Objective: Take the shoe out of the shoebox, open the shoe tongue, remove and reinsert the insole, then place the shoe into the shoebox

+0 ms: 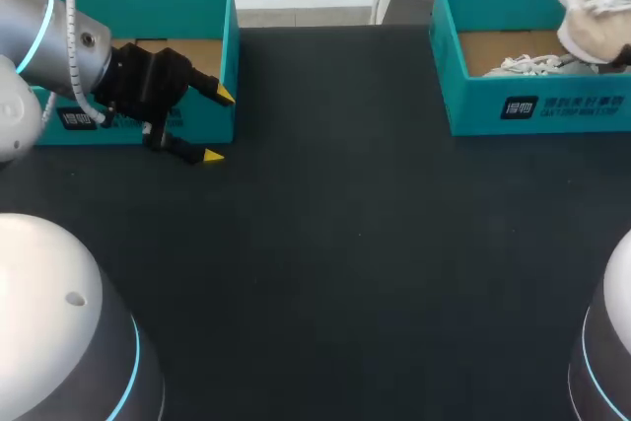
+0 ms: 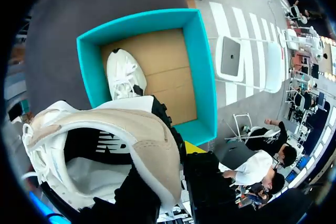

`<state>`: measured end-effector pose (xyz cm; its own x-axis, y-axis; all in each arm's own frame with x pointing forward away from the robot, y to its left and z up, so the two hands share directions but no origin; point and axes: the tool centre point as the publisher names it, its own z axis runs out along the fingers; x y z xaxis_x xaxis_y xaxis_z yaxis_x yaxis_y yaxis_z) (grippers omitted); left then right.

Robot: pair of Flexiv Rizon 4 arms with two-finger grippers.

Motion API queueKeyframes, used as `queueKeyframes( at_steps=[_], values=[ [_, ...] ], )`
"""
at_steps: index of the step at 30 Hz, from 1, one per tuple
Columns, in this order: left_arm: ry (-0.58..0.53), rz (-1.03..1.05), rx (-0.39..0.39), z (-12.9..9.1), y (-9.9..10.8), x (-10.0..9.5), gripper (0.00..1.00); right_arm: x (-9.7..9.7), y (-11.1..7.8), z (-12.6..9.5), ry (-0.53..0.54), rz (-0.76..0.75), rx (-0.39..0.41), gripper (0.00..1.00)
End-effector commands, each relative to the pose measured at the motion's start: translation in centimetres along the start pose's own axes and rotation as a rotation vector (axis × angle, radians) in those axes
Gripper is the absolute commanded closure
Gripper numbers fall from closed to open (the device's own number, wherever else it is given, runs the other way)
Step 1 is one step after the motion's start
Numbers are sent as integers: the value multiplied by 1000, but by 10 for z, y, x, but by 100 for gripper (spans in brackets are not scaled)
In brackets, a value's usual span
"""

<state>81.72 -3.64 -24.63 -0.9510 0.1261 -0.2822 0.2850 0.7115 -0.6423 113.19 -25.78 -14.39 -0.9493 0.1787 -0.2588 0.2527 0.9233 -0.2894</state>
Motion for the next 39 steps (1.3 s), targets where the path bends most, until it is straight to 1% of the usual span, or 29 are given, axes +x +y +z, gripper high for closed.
queueKeyframes(
  at_steps=[1,4,6,10,12,13,14,15,16,17,18,19,20,21,22,23,24,25,26,28,29,39],
  values=[
    [1,1,-3,0,0,0,0,-29,-18,18,39,-12,-7,100],
    [1,1,-3,0,0,0,0,-40,-29,32,57,12,16,100],
    [1,1,-3,0,0,0,0,-49,-35,40,52,56,9,100],
    [1,1,-3,0,0,0,0,-67,-42,56,63,171,39,100],
    [1,1,-3,0,0,0,0,-72,-44,58,57,248,62,100],
    [1,1,-3,0,0,0,0,-74,-47,59,67,330,98,100],
    [1,1,-3,0,0,0,0,-74,-50,60,75,380,93,100],
    [1,1,-3,0,0,0,0,-72,-52,60,87,456,151,100],
    [1,1,-3,0,0,0,0,-70,-56,63,129,560,173,100],
    [1,1,-3,0,0,0,0,-67,-58,61,140,638,151,100],
    [1,1,-3,0,0,0,0,-63,-62,60,157,771,194,100],
    [1,1,-3,0,0,0,0,-60,-68,60,173,894,168,100],
    [1,1,-3,0,0,0,0,-56,-71,58,162,1009,155,100],
    [1,1,-3,0,0,0,0,-52,-75,58,167,1149,175,100],
    [1,1,-3,0,0,0,0,-47,-78,57,145,1247,122,100],
    [1,1,-3,0,0,0,0,-43,-78,55,138,1335,133,100],
    [1,1,-3,0,0,0,0,-40,-79,56,139,1384,145,100],
    [1,1,-3,0,0,0,0,-39,-77,55,126,1417,136,100],
    [1,1,-3,0,0,0,0,-38,-76,54,120,1449,189,100],
    [1,1,-3,0,0,0,0,-36,-74,51,89,1530,203,100],
    [1,1,-3,0,0,0,0,-34,-74,53,113,1573,246,100],
    [1,1,-3,0,0,0,0,-34,-74,53,113,1573,246,100]
  ],
)
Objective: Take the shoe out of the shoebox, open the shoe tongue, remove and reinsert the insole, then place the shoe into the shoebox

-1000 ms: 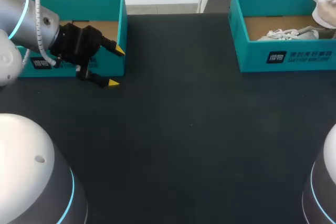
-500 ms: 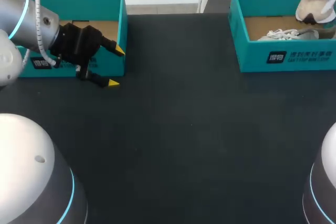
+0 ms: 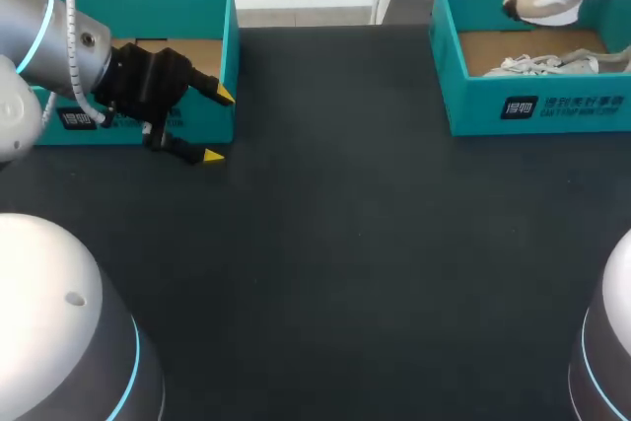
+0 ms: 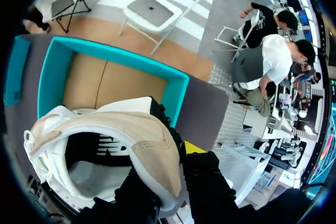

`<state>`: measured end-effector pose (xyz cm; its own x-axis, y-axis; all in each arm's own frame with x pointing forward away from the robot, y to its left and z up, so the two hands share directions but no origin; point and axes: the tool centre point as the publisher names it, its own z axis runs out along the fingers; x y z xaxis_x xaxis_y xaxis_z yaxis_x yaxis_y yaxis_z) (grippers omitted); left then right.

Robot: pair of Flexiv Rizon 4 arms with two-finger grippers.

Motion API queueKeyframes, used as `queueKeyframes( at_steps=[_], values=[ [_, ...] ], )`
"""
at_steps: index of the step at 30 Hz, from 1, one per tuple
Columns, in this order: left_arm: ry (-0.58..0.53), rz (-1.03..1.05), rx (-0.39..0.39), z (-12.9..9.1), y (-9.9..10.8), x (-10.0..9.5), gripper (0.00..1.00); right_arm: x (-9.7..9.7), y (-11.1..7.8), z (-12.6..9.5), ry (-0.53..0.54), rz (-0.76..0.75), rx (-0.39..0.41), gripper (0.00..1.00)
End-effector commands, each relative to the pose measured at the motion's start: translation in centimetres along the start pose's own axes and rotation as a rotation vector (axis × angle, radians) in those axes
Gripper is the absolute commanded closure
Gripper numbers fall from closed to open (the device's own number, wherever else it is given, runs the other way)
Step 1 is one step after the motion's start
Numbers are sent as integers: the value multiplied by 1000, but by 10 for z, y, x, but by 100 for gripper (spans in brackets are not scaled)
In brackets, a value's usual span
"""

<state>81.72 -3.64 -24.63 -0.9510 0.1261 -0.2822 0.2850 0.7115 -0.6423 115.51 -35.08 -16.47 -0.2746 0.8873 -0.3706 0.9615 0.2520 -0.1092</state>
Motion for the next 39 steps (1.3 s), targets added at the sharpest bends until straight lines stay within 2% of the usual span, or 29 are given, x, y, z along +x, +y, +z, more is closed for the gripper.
queueKeyframes(
  at_steps=[1,25,32,39],
  values=[
    [1,1,-3,0,0,0,0,0,0,-2,22,550,51,100],
    [1,1,-3,0,0,0,0,2,-1,-1,39,539,47,100],
    [1,1,-3,0,0,0,0,20,-2,15,-33,496,36,100],
    [1,1,-3,0,0,0,0,33,-4,42,-11,510,50,100]
  ],
)
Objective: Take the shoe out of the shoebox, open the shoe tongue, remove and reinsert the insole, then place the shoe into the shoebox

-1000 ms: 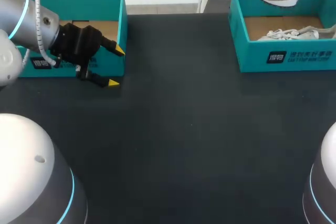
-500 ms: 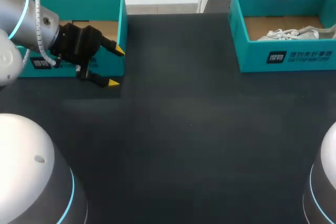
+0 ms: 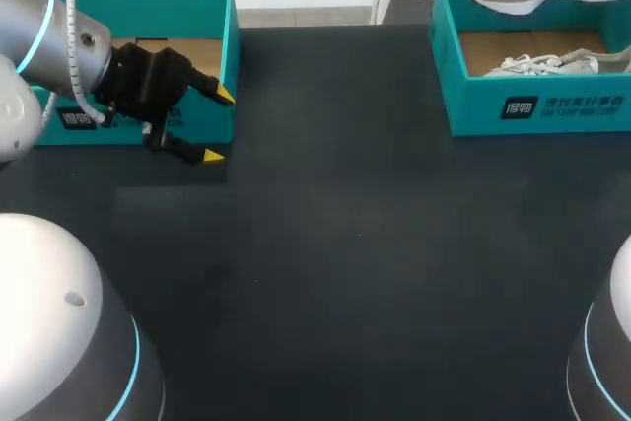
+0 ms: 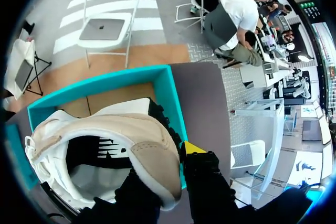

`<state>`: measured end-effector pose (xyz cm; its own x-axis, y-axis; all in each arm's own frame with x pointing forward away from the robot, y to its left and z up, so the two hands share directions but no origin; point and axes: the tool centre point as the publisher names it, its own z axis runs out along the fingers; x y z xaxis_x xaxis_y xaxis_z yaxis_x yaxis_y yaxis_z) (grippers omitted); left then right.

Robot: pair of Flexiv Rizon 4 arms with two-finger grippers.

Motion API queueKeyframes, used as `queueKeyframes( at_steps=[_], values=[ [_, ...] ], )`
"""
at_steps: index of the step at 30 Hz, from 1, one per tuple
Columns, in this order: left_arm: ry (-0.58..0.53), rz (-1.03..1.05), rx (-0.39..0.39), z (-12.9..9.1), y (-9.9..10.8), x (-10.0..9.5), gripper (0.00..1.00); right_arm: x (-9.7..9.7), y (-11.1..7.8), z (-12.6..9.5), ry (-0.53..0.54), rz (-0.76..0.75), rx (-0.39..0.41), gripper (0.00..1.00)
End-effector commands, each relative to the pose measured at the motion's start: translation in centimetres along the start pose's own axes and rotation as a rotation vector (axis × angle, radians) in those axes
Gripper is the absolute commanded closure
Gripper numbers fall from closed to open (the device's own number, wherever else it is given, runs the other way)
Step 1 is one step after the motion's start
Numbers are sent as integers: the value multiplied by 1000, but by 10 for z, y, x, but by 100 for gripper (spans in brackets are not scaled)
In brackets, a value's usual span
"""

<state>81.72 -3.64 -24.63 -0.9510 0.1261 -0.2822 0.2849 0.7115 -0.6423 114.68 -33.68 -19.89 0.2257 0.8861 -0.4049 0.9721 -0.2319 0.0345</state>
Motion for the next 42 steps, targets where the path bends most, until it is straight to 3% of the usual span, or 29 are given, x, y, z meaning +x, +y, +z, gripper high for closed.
queueKeyframes(
  at_steps=[1,28,42],
  values=[
    [1,1,-3,0,0,0,0,6,-5,19,19,10,-2,100],
    [1,1,-3,0,0,0,0,31,19,97,43,25,6,100],
    [1,1,-3,0,0,0,0,48,21,129,55,14,25,100]
  ],
)
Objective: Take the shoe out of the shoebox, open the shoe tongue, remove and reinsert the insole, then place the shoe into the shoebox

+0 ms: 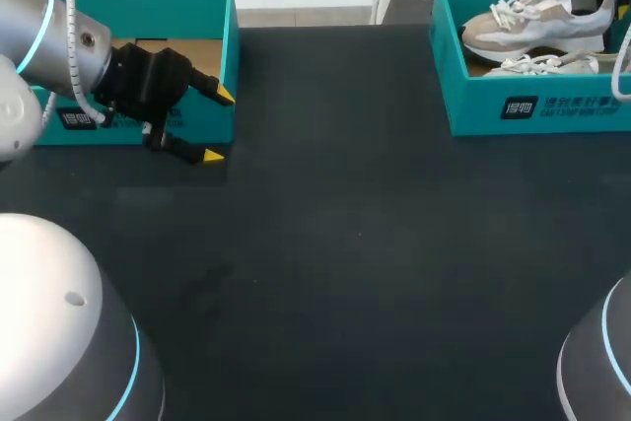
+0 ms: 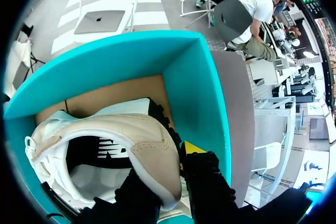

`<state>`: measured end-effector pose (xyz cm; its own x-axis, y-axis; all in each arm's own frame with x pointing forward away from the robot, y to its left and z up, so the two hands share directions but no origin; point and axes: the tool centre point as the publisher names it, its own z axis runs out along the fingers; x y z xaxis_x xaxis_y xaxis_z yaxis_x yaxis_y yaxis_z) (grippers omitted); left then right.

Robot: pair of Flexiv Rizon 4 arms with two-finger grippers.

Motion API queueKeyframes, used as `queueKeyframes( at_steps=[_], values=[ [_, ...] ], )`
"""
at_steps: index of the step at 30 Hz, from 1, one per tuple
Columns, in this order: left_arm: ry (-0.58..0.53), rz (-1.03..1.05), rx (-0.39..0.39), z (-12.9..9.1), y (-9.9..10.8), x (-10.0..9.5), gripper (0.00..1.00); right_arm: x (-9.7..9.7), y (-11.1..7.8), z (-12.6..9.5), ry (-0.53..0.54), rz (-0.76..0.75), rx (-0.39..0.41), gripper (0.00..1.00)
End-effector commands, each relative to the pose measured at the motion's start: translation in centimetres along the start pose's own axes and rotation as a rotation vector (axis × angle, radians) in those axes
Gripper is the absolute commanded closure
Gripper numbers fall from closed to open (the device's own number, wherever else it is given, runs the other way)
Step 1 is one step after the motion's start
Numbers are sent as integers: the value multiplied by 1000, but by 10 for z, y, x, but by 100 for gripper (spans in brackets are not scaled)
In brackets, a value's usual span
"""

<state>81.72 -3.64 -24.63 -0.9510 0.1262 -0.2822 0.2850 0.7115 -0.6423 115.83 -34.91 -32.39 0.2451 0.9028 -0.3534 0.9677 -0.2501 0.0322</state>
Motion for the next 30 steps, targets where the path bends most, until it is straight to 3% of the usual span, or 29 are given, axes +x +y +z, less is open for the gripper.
queueKeyframes(
  at_steps=[1,22,27,30],
  values=[
    [1,1,-3,0,0,0,0,7,12,11,1,-2,17,100],
    [1,1,-3,0,0,0,0,16,15,37,2,-6,36,100],
    [1,1,-3,0,0,0,0,15,17,36,6,4,34,73],
    [1,1,-3,0,0,0,0,15,17,32,8,11,27,65]
  ],
)
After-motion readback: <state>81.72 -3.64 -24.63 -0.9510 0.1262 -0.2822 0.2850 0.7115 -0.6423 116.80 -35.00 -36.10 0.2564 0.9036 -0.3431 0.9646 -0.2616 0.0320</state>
